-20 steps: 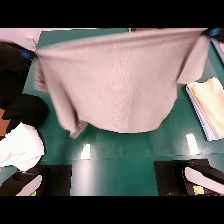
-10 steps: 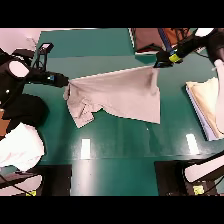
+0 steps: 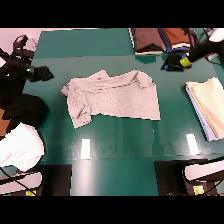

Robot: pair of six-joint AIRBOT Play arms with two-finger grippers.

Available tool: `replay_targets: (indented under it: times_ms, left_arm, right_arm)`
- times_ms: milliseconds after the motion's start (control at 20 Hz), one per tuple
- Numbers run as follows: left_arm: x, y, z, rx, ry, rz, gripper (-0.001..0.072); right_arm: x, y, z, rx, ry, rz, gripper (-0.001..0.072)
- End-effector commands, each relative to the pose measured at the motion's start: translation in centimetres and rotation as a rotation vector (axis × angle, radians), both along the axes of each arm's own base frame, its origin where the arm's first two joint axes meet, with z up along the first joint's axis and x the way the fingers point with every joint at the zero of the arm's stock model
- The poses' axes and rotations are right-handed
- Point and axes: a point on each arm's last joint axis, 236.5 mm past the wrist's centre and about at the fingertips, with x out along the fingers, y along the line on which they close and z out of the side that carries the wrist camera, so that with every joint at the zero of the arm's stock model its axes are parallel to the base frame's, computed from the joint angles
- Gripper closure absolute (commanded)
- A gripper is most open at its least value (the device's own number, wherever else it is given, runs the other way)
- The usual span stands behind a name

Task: Fold the shirts.

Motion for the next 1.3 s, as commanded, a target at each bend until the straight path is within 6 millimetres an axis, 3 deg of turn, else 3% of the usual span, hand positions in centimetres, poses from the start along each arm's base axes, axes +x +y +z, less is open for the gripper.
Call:
replay_targets:
  times_ms: [0, 200, 300, 450, 700, 950, 1000, 1050, 1150, 1250]
  left_arm:
    - [-4.2, 1.0, -3.2, -0.036, 0.177, 0.020, 0.0263]
    - [-6.5, 0.0, -6.5, -0.088, 0.269, 0.030, 0.0263]
    - [-6.7, -0.2, -7.3, -0.101, 0.279, 0.038, 0.0263]
    - [-7.0, -0.4, -7.5, -0.110, 0.287, 0.039, 0.0263]
    - [-7.2, -0.5, -7.6, -0.110, 0.298, 0.033, 0.0263]
    - [-8.0, -0.7, -7.9, -0.113, 0.331, 0.021, 0.0262]
    - [-8.3, -0.7, -8.2, -0.116, 0.340, 0.021, 0.0262]
    - [-8.6, -0.8, -8.6, -0.118, 0.352, 0.022, 0.0262]
    - [-9.6, -1.0, -10.0, -0.125, 0.384, 0.029, 0.0261]
    - [-10.5, -1.9, -11.4, -0.153, 0.411, 0.025, 0.0261]
  right_arm:
    - [-6.7, -2.3, -4.8, 0.036, 0.170, -0.076, 0.0317]
    - [-14.0, -3.3, -12.1, 0.078, 0.339, -0.192, 0.0317]
    - [-16.1, -2.7, -14.1, 0.096, 0.393, -0.197, 0.0317]
    - [-16.3, -1.1, -15.1, 0.114, 0.384, -0.190, 0.0317]
    - [-15.9, 1.9, -15.2, 0.091, 0.357, -0.106, 0.0329]
    - [-16.4, 2.7, -15.2, 0.084, 0.369, -0.074, 0.0338]
    - [-16.5, 2.8, -15.2, 0.088, 0.373, -0.071, 0.0358]
    - [-16.7, 2.9, -15.1, 0.090, 0.380, -0.066, 0.0425]
    - [-16.8, 3.5, -15.1, 0.082, 0.370, -0.026, 0.0662]
    - [-16.7, 4.4, -15.2, 0.070, 0.352, 0.003, 0.0699]
